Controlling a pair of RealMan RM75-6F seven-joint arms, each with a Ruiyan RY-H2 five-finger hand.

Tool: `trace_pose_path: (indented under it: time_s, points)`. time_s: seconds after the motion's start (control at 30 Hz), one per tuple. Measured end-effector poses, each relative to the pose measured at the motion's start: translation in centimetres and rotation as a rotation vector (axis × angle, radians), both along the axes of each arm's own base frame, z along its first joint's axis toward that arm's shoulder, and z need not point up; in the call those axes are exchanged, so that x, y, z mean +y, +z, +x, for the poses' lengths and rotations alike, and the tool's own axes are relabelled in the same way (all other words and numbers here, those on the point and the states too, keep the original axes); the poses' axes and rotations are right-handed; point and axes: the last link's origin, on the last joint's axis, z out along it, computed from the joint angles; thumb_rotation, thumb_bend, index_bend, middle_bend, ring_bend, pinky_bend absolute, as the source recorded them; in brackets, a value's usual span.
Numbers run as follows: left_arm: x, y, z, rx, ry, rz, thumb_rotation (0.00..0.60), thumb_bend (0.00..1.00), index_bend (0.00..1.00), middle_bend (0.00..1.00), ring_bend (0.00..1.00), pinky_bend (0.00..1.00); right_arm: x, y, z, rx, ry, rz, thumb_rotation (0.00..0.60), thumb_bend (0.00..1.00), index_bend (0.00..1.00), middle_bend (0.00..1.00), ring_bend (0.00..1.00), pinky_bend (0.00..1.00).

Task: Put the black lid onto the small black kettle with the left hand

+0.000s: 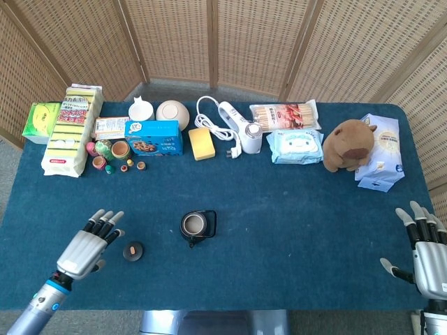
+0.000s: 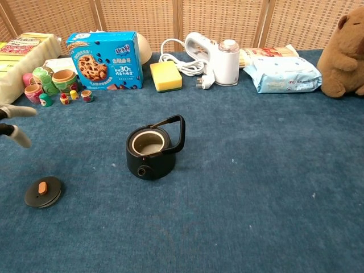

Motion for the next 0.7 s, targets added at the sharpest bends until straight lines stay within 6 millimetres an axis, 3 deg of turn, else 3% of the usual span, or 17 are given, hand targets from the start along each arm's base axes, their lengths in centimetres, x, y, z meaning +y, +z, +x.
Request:
trace_pose_path:
  time_s: [0.7]
  points:
    - [1.4, -3.5, 1.7, 0.105, 0.014, -0.045, 0.600, 0.11, 0.27, 0.00, 0.00, 0.03, -0.2, 0.5, -0.2, -0.020, 0.009, 0.008, 0.600, 0.01, 0.13, 0.00, 0.00, 0.00]
